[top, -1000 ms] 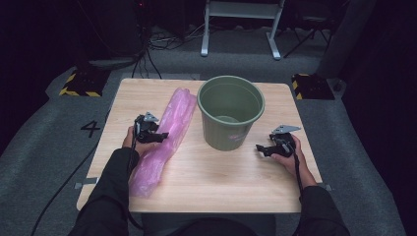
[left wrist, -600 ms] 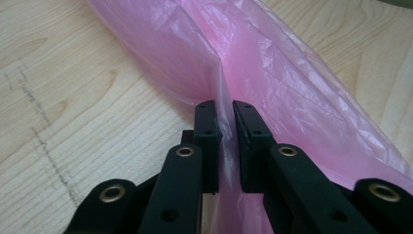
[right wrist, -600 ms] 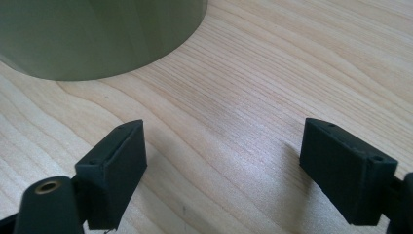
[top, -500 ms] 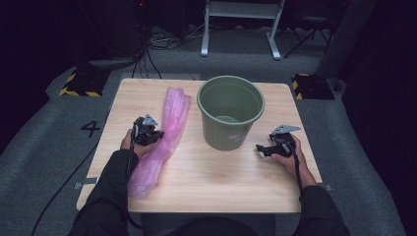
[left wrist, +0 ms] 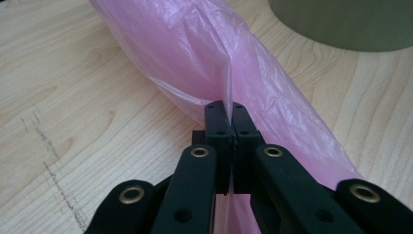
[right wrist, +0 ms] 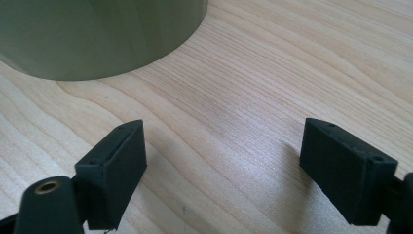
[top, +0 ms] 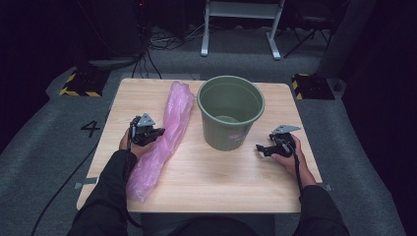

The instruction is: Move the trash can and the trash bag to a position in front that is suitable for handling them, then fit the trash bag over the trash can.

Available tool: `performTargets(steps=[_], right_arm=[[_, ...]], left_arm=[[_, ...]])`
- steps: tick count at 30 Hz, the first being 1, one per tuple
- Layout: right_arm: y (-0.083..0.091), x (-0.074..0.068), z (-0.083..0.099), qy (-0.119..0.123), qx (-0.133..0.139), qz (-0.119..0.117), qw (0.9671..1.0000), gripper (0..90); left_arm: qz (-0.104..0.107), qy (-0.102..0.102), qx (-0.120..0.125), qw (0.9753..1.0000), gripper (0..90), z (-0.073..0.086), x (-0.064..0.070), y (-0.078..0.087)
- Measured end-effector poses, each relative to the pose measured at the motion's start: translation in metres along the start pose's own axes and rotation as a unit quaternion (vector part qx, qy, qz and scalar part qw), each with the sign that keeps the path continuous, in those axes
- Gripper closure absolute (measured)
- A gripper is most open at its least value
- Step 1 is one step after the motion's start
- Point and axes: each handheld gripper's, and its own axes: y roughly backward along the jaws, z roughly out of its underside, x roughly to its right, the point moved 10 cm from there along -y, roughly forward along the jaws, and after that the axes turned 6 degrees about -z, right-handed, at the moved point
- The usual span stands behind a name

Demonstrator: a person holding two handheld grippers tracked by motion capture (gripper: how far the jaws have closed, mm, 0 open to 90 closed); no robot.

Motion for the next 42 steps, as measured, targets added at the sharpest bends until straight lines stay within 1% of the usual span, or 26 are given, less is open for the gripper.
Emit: performTargets(steps=[2,4,7,8,9,10,11,13,18,19,23,29,30,31,33,34,35,38,40,42], right_arm=[[0.0,0.0,0.0,0.0,0.0,0.0,1.0,17.2],[0.0,0.0,0.0,0.0,0.0,0.0,1.0,17.1],[0.0,0.0,0.0,0.0,0.0,0.0,1.0,17.1],[0.0,0.0,0.0,0.0,0.0,0.0,1.0,17.1],[0.0,0.0,0.0,0.0,0.0,0.0,1.0,17.1],[0.0,0.0,0.0,0.0,0.0,0.0,1.0,17.1],[0.0,0.0,0.0,0.0,0.0,0.0,1.0,17.1],[0.0,0.0,0.0,0.0,0.0,0.0,1.0,17.1],[0.0,0.0,0.0,0.0,0.0,0.0,1.0,17.1],[0.0,0.0,0.0,0.0,0.0,0.0,1.0,17.0],[0.0,0.0,0.0,0.0,0.0,0.0,1.0,17.1],[0.0,0.0,0.0,0.0,0.0,0.001,1.0,17.1],[0.0,0.0,0.0,0.0,0.0,0.001,1.0,17.1],[0.0,0.0,0.0,0.0,0.0,0.001,1.0,17.1],[0.0,0.0,0.0,-0.001,0.0,0.002,1.0,17.1],[0.0,0.0,0.0,-0.001,0.0,0.002,1.0,17.1],[0.0,0.0,0.0,-0.001,0.0,0.002,1.0,17.1],[0.0,0.0,0.0,-0.003,0.0,0.004,1.0,17.0],[0.001,0.0,0.001,-0.004,0.001,0.005,1.0,17.1],[0.001,0.0,0.001,-0.004,0.001,0.005,1.0,17.1]], left_arm=[[0.003,-0.001,0.011,0.9999,89.2,-0.003,0.0,0.003],[0.005,0.001,0.014,0.9999,89.2,-0.004,0.001,0.004],[0.004,-0.001,0.018,0.9998,89.2,-0.005,0.002,0.006],[0.003,-0.005,0.019,0.9998,89.2,-0.005,0.001,0.007],[0.002,-0.003,0.022,0.9997,89.3,-0.006,0.002,0.008],[-0.003,-0.006,0.024,0.9997,89.3,-0.007,0.0,0.009],[-0.003,-0.006,0.024,0.9997,89.4,-0.007,0.0,0.009],[0.0,-0.001,0.036,0.9993,89.4,-0.01,0.0,0.011],[0.0,-0.001,0.047,0.9989,89.5,-0.014,0.0,0.015],[0.001,0.001,0.056,0.9984,89.5,-0.017,0.0,0.018],[0.0,0.001,0.064,0.998,89.5,-0.019,0.0,0.023],[-0.009,-0.002,0.081,0.9967,89.5,-0.027,-0.001,0.033],[-0.009,-0.002,0.081,0.9967,89.5,-0.027,-0.001,0.033],[-0.013,0.0,0.096,0.9953,89.5,-0.033,-0.003,0.038],[-0.013,0.0,0.098,0.9951,89.5,-0.034,-0.004,0.04],[-0.014,0.002,0.107,0.9942,89.5,-0.037,-0.005,0.044],[-0.014,0.002,0.107,0.9942,89.5,-0.037,-0.005,0.044],[-0.019,0.002,0.117,0.993,89.6,-0.04,-0.006,0.051],[-0.019,0.004,0.131,0.9912,89.5,-0.045,-0.005,0.059],[-0.016,0.003,0.141,0.9899,89.5,-0.048,-0.004,0.063]])
